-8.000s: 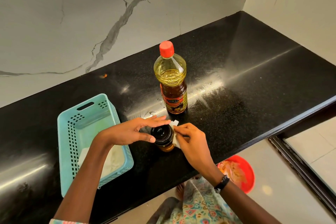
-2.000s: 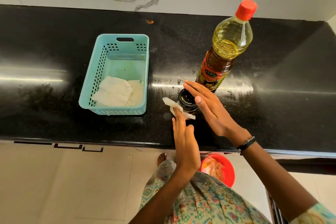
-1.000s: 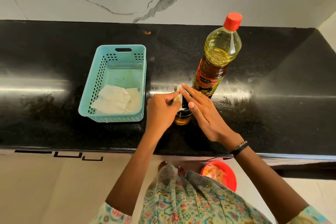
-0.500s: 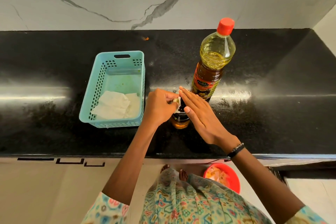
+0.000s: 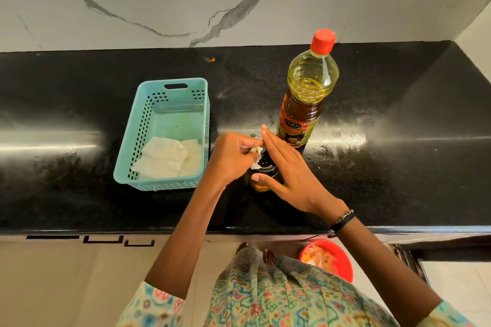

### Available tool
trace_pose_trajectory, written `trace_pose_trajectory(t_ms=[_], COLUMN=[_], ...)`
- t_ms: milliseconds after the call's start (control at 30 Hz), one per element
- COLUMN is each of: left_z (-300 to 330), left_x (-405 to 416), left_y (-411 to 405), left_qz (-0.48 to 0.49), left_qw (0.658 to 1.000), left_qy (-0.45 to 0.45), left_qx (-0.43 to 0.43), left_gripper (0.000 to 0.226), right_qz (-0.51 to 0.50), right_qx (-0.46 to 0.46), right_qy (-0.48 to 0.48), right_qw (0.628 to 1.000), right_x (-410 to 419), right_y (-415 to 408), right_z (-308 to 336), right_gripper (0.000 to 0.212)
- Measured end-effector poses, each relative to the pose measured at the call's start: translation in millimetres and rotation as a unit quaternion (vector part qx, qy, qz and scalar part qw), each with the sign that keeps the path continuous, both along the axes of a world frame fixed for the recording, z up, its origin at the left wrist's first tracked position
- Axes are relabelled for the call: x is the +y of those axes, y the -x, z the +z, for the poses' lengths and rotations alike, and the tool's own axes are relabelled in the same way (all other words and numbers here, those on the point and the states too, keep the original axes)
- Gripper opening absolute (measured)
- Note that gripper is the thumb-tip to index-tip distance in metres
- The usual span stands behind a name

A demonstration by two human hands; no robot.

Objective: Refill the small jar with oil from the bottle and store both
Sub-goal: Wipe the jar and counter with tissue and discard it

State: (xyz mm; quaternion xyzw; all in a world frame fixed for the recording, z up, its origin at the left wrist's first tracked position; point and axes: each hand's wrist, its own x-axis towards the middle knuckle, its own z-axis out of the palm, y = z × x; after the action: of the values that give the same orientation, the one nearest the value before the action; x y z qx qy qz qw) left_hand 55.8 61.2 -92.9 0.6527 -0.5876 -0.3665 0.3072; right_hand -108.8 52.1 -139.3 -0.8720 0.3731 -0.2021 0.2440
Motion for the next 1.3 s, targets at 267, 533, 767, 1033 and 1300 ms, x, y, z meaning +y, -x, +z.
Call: trace_pose_trajectory(t_ms=[267, 533, 767, 1033, 1300], left_z=[3.7, 2.3, 12.2, 2.9, 11.6], left_x=[-10.3, 11.2, -5.7, -5.8, -18.9], left_y=[5.7, 7.4, -2.1, 10.5, 4.9], left_qz=[0.042, 0.037, 0.061, 0.102, -0.013], left_qw=[0.995, 0.996, 0.996, 0.987, 0.979], left_qy=[0.050, -0.035, -0.057, 0.069, 0.086], left_qx=[-0.074, 0.079, 0.017, -0.107, -0.183], left_gripper=[0.019, 0.046, 0.033, 0.015, 0.015], right_qz=[0.006, 0.004, 0.010, 0.004, -0.002], right_qx=[-0.010, -0.027, -0.027, -0.039, -0.042], right_qy=[-0.001, 0.005, -0.002, -0.020, -0.043], right_qw=[1.000, 1.000, 1.000, 0.999, 0.998], right_x=[-2.3, -2.6, -4.4, -2.9, -2.7], right_y=[-0.2, 0.7, 0.6, -0.6, -1.4], right_z=[-1.3, -4.0, -4.3, -4.9, -2.4], right_gripper=[0.081, 0.081, 0.083, 0.084, 0.091])
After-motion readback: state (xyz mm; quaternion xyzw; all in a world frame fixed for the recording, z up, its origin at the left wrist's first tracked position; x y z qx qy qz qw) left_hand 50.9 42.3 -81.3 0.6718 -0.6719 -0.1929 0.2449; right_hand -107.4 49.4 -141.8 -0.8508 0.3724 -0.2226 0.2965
